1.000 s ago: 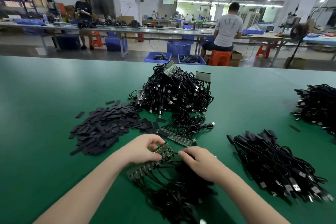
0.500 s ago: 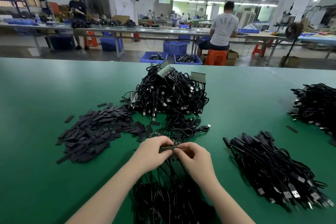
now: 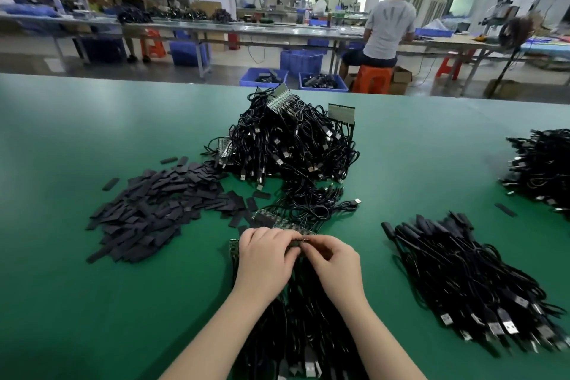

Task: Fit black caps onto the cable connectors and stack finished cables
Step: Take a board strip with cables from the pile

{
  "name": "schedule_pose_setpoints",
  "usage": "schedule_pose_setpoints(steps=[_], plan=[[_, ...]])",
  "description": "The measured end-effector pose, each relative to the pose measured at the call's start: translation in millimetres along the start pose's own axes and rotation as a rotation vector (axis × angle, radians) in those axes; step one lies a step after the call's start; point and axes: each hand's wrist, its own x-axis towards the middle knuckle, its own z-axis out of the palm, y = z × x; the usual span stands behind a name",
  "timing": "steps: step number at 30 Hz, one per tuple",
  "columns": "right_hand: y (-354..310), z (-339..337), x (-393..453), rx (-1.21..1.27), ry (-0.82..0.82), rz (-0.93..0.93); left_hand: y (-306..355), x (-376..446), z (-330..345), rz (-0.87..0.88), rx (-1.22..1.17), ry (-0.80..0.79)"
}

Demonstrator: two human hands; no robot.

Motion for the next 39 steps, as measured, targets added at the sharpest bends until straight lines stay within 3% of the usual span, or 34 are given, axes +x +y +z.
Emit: schedule_pose_setpoints(steps=[18,26,30,34,36,39], plan=[[-4.5,-0.8,-7.6,-0.100,0.048,0.010,3.9,-5.5,-4.8,0.027,0.012,0.041],[-4.4,2.6,-14.5,-0.213,0.092,-0.093,3.5,-5.3,-2.1,0.004,0.000,0.062],[-7.8,-0.2,-14.4,-0.078,0.202,0.027,2.3,-6.0,-0.2,0.010,0.004,0.058],[-28.2,-18.7,-9.1,0.354,0.268,0.292,0.7,-5.3,1.4,0.003,-0.008,0.056],[-46.5,-34.5,-5.7,0.254,0.305,0.235,0.1,-4.8,2.2,0.010,-0.011,0.062],[-89.5,-57.7,-3.2,0.243,0.424,-0.031,-0.2,-4.5,3.2,0.017,-0.014,0.074]])
